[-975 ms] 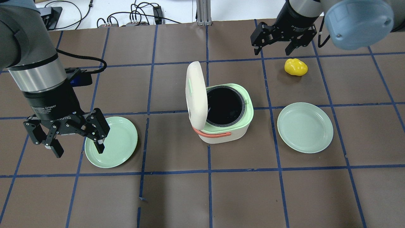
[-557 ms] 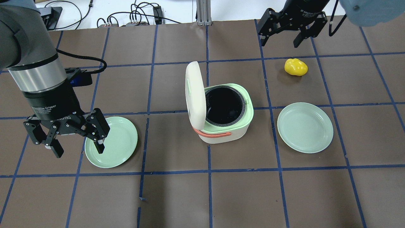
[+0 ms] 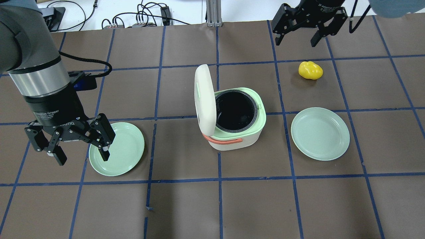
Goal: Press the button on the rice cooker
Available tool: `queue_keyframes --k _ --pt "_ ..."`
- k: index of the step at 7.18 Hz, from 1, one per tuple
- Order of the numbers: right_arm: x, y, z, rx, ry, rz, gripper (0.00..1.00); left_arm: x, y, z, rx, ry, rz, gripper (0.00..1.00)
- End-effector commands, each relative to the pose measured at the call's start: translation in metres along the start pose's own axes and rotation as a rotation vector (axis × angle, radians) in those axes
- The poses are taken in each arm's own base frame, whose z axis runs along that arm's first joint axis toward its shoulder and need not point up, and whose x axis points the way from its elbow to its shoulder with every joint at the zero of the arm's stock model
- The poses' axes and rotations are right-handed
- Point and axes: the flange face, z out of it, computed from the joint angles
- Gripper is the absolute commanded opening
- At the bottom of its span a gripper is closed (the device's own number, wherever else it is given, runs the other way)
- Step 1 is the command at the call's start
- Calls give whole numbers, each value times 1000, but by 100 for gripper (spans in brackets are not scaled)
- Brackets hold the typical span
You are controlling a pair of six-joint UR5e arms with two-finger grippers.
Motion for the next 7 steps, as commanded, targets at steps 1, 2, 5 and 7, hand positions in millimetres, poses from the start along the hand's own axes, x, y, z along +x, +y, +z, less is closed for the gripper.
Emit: queue_keyframes --k 1,2,5,7 --pt "6 6 0 -22 67 33 99 0 0 0 1 0 0 100" --pt "6 8 1 -29 72 48 99 0 -1 0 -2 0 0 100" --pt "10 14 19 -70 80 53 99 0 -1 0 -2 0 0 100" --pt "9 14 19 -69 80 51 99 0 -1 0 -2 0 0 100"
